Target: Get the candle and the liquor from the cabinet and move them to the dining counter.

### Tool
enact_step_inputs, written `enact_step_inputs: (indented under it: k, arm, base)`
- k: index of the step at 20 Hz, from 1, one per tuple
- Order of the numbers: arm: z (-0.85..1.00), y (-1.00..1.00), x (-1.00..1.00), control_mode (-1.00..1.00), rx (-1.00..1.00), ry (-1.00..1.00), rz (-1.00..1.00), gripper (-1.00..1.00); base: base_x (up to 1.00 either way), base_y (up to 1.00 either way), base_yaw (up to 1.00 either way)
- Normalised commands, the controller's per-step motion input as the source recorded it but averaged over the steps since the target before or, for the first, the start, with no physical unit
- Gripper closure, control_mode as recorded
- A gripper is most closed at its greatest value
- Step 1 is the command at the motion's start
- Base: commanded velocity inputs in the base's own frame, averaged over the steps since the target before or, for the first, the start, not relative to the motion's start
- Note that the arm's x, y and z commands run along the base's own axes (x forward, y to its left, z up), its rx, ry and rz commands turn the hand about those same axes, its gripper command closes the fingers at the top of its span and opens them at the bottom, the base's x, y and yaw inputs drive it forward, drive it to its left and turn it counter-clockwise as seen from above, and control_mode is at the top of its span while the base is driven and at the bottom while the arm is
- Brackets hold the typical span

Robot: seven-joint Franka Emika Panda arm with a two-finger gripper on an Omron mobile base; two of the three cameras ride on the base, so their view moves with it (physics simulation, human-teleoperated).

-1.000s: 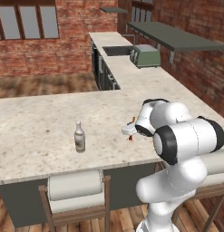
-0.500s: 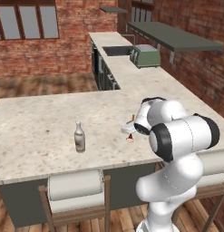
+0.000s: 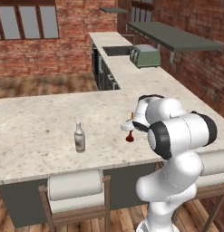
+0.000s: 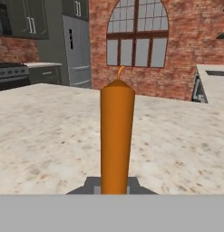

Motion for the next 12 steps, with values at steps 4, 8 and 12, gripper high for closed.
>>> enact_step_inputs:
  k: [4, 8, 12]
  arm:
    - [0.22, 0.0, 0.13, -1.0, 0.0, 0.01, 0.0, 1.0]
    - [0.09, 0.0, 0.07, -1.0, 0.0, 0.01, 0.0, 1.0]
    - [-0.02, 0.0, 0.1, -1.0, 0.0, 0.0, 0.0, 1.0]
  base:
    - [0.0, 0.0, 0.0]
    - [0.0, 0.0, 0.0]
    - [0.0, 0.0, 0.0]
